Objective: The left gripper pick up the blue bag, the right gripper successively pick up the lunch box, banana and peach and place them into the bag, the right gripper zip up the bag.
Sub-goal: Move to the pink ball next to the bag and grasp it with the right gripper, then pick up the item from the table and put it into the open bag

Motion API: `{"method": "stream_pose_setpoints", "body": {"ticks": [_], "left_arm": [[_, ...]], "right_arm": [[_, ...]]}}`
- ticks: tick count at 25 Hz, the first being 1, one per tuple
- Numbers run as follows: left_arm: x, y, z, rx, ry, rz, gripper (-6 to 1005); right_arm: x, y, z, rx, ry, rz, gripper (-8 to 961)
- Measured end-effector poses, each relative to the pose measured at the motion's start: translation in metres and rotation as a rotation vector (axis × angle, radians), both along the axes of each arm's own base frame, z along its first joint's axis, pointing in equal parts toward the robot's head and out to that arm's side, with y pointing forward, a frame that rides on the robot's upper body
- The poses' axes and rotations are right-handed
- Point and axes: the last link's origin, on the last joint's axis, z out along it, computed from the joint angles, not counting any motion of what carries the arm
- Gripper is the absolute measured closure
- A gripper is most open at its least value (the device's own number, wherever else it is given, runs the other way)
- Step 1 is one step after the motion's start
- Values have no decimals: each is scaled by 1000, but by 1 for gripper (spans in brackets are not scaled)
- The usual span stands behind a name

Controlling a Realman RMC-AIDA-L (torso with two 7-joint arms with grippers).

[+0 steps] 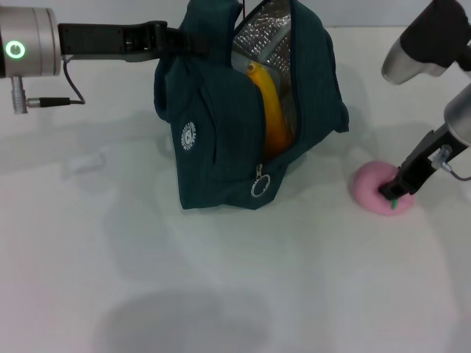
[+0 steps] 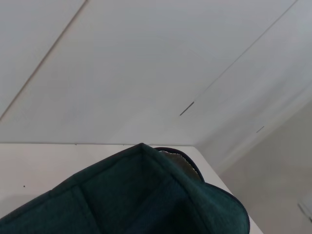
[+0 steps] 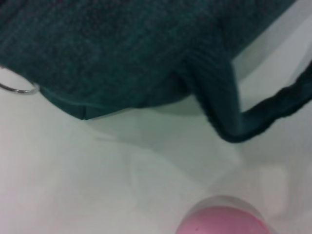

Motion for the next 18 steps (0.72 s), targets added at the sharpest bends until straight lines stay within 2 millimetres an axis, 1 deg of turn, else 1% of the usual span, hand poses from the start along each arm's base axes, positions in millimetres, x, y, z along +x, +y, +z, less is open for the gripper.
{"method": "stream_pose_setpoints", "body": {"ticks": [2,5,7,9,13,17,18], "left_arm": [[0,0,0,0,-1,0,952],[0,-1,0,-2,-2,0,952],[-1,-1,0,-3,-2,1,952],[-1,-1,0,-3,-3,1,952],[0,-2,0,-8,-7,0,952],[6,-5,1,-26,-42,-22,952],[8,-6,2,-32,-52,-30,952]], "right_arm": [[2,2,7,25,25,-13,605],[7,3,24,58,104,-37,635],[11,0,41,71,221,-45,654],[14,-3,63,97,378,-42,674],[19,-12,115,193,752,34,713],[11,-26,156,209,1184,219,747],[9,-28,163,213,1261,262,756]]}}
